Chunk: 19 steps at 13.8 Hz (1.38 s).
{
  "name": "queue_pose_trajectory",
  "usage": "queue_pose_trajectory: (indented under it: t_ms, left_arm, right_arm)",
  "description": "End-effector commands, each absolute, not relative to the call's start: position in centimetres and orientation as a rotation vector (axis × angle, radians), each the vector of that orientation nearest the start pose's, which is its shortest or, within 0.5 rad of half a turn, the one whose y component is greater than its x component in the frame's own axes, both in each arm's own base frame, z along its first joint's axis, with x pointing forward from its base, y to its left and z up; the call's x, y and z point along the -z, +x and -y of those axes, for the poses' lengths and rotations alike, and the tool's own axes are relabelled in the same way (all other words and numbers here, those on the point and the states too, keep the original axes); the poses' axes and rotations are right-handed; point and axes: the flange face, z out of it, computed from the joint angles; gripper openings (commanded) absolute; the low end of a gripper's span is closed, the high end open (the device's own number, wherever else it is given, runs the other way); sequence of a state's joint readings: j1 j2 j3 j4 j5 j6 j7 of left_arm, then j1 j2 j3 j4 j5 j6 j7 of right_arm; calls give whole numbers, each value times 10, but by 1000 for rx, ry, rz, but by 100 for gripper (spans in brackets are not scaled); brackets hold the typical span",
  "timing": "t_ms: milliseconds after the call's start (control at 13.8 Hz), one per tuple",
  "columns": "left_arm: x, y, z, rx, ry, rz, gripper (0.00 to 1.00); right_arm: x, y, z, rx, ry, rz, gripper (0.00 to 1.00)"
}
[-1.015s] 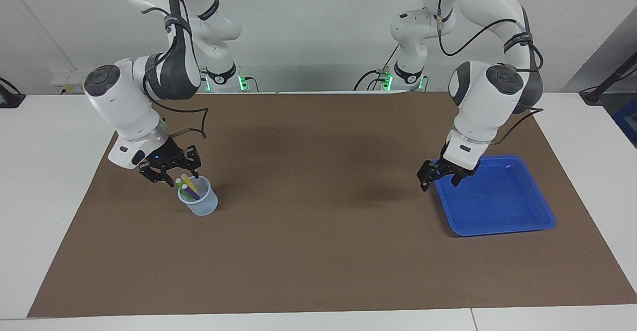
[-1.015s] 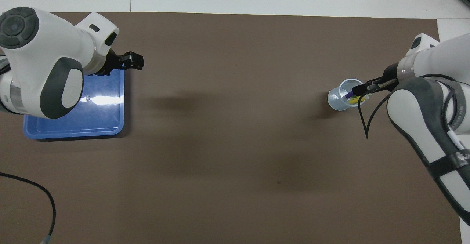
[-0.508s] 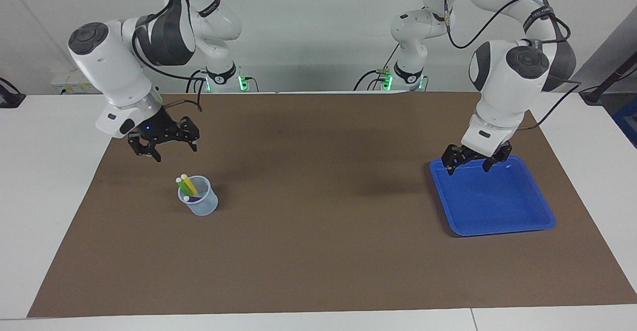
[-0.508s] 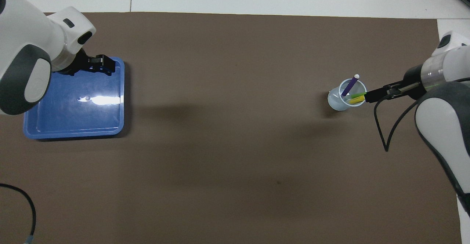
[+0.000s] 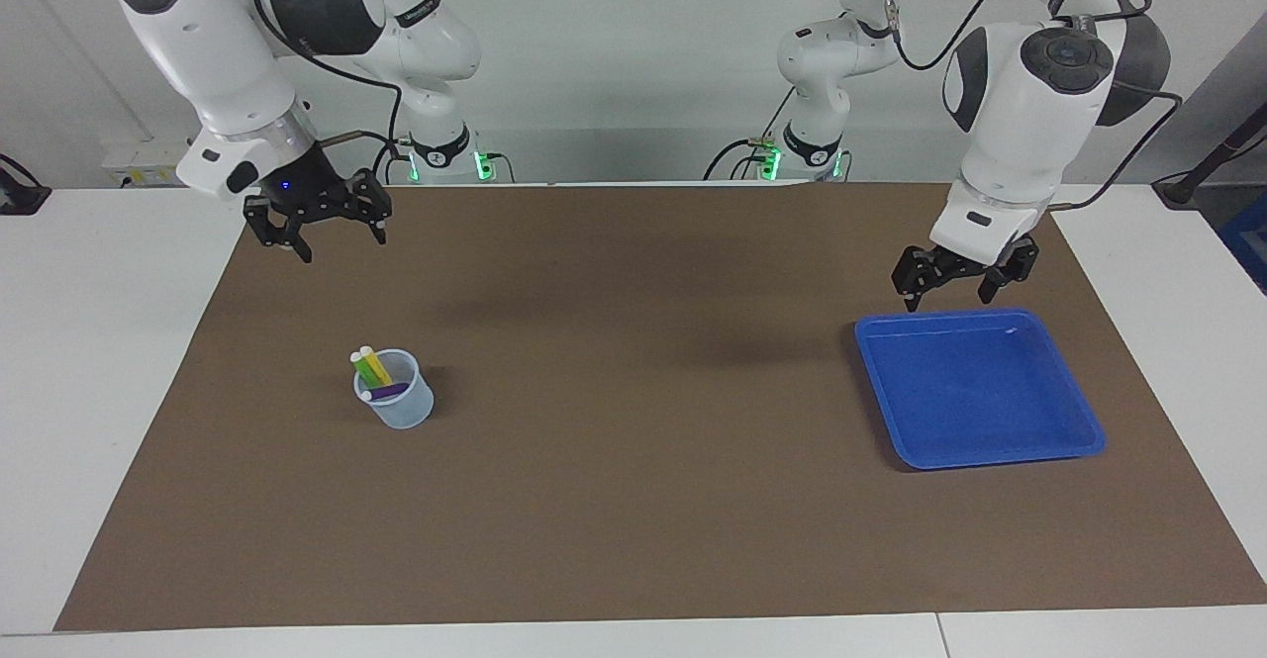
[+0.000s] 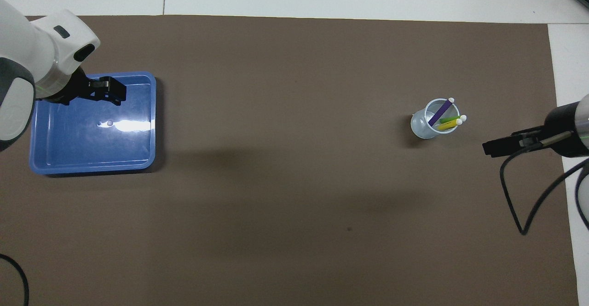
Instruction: Transfer and insert pens with both arms
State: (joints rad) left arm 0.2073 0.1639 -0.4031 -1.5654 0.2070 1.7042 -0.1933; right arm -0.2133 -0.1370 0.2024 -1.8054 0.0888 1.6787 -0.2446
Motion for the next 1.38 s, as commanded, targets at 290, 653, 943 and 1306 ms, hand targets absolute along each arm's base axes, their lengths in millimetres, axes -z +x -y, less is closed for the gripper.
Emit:
queue_pose_trajectory:
  t_ms: [290, 653, 943, 1306]
  left_arm:
    - [-578, 576, 44, -41, -3132, 75, 100]
    - [-589, 573, 49, 9, -3133, 85, 100]
    - [-590, 573, 41, 12, -3133, 107, 100]
    - [-590, 573, 41, 12, -3133, 109, 100]
  right_arm:
    - [-610, 501, -6, 13, -3101, 313, 100]
    - [-610, 500, -6, 13, -3102, 308, 100]
    - [-611, 499, -6, 5, -3096, 304, 100]
    - [-609, 498, -3, -6, -3094, 295, 100]
